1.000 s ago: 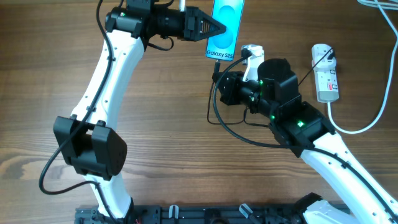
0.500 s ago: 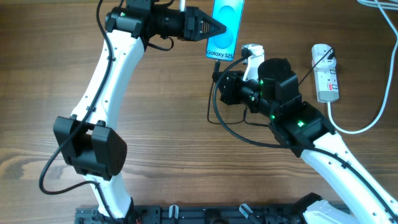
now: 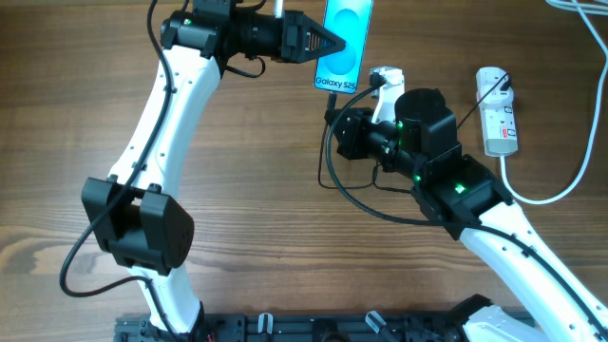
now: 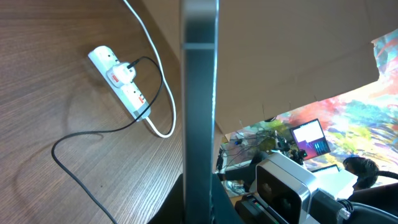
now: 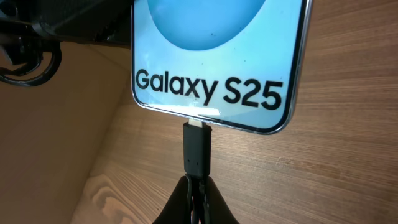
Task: Plug charger to phone and switch on socket
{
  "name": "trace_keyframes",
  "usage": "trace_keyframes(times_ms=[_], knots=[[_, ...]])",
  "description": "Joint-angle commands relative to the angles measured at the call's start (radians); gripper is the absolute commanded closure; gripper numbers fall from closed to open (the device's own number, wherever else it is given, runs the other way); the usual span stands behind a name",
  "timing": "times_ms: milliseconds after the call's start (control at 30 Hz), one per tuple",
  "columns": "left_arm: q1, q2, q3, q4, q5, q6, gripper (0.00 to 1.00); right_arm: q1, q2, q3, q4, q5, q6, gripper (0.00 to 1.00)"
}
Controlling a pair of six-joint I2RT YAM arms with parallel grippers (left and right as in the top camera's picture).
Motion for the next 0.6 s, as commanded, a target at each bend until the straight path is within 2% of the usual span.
trace_keyframes(times_ms=[0,333,567], knots=[[0.003,-0.043,0.005,-0.001,0.043,0.024,0.96,-0.015,-0.013,0.032,0.024,0.016,-0.031,0.95],[-0.022,-0.043,0.005,-0.002,0.043,0.024,0.96,-0.016,-0.013,0.039,0.061,0.021,-0.057,0.95],[-0.023,-0.043,0.005,-0.005,0.042,0.024,0.96,-0.023,-0.013,0.085,0.042,0.036,-0.106,0.91]])
